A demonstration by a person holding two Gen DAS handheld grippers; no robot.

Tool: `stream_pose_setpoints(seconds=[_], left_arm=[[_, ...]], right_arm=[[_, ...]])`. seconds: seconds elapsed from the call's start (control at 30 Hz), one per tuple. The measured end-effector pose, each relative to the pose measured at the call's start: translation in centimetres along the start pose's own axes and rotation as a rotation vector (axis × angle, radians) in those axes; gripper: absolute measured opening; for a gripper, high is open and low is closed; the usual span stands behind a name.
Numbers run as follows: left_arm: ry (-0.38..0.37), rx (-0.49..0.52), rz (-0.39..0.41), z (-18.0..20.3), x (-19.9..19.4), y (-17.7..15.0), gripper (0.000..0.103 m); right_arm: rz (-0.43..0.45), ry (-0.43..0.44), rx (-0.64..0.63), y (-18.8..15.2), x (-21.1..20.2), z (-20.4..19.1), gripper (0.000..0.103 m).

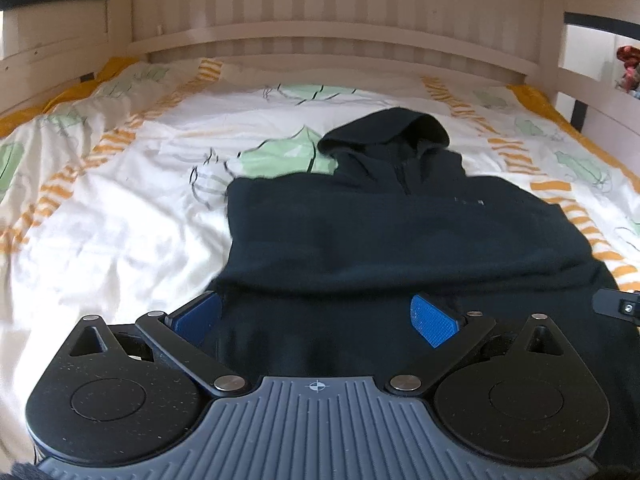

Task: Fold large clothes
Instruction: 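Move both tools toward the hood of the navy hoodie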

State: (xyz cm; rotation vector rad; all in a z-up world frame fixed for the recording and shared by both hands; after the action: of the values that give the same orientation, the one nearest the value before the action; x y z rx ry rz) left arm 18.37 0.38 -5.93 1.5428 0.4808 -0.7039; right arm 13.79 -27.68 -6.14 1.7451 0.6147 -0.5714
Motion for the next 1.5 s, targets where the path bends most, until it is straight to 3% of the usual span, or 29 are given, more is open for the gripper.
stream_pose_setpoints(seconds=[0.27, 0.4, 0.47, 0.6, 0.73, 0.8, 1.0, 1.2, 1.5], left_arm=[[0.061, -0.015, -0.018, 0.6, -2.2, -1.7, 0.102], [0.045, -0.016, -0.026, 1.0, -2.7, -1.8, 0.102], [0.039, -0.017, -0.019, 1.2, -2.8, -1.6, 0.102], [0.025, -0.019, 0.010, 1.6, -3.3, -1.4, 0.102], [0.024, -0.025, 0.038, 1.6, -3.2, -0.9, 0.102], [0.023, -0.027, 0.044, 1.6, -3.0, -0.7, 0.102], [0.021, -0.047, 0.028, 1.7, -2.1, -1.2, 0.102], [-0.005, -0.052, 0.015, 1.6, -1.6, -1.7, 0.102], [-0.095, -0.061, 0.012, 0.9, -0.2, 0.5, 0.102]], right_arm=[[0.036, 0.035, 0.037, -1.6, -2.8, -1.8, 0.102], [0.018, 0.124, 0.057, -1.5, -3.2, -2.0, 0.102], [0.032, 0.122, 0.024, -1.5, -3.6, -2.6, 0.102], [0.078, 0.042, -0.039, -1.3, -4.5, -3.9, 0.102], [0.110, -0.154, -0.076, -1.1, -4.4, -4.9, 0.102], [0.110, -0.182, -0.104, -1.1, -4.1, -5.1, 0.102], [0.057, -0.107, -0.084, -1.4, -3.1, -4.7, 0.099], [-0.024, -0.031, -0.038, -2.2, -2.0, -4.0, 0.089], [-0.027, 0.048, -0.021, -1.2, -1.2, -3.8, 0.086]])
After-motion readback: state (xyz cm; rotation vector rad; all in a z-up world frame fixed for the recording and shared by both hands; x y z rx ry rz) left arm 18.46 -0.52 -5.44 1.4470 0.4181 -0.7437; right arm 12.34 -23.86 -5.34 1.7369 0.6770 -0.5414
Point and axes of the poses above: each gripper's, at about its wrist camera, not at the fingertips, and x roughly the way its jaws point, z to its right, y to its top, the point moved 2 cm from there along x, roughly the way its jaws point, and after that the axes turned 5 degrees about -z, right-handed, at the moved point
